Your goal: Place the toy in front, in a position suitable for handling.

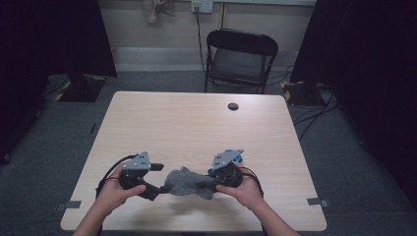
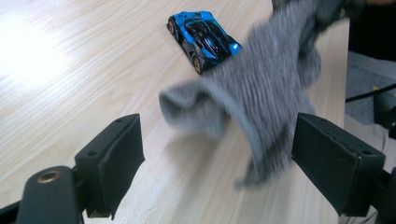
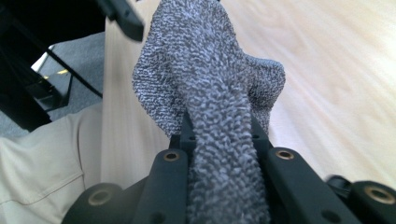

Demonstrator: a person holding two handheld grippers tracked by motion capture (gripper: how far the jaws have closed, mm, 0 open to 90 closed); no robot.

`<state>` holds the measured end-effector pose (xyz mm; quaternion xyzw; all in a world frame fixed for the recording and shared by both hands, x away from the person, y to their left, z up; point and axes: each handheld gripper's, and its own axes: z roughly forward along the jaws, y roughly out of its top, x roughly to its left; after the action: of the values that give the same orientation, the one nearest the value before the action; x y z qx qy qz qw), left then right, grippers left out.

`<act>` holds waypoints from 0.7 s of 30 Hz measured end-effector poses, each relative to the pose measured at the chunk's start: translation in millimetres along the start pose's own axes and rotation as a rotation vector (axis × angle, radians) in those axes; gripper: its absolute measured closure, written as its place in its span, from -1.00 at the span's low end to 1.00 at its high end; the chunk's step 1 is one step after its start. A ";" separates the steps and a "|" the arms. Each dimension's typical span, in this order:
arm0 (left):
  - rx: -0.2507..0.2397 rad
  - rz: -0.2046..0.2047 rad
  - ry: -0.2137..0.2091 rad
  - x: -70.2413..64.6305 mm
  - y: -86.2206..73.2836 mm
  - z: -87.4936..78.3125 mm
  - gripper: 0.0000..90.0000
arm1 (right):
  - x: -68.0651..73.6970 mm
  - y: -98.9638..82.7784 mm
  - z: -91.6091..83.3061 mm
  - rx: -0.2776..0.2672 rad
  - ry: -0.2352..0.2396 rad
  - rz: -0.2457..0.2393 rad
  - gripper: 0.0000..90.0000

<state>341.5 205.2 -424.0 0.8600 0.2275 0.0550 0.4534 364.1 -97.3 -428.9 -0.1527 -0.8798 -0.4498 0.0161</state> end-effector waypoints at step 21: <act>0.088 0.024 -0.057 -7.4 -2.2 27.1 -0.63 | -39.9 -24.1 -77.7 -0.067 -0.212 0.091 0.70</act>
<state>342.3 182.5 -440.8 0.8829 0.2064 0.0258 0.4209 386.8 -182.6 -408.2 -0.2394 -0.8533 -0.4591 -0.0617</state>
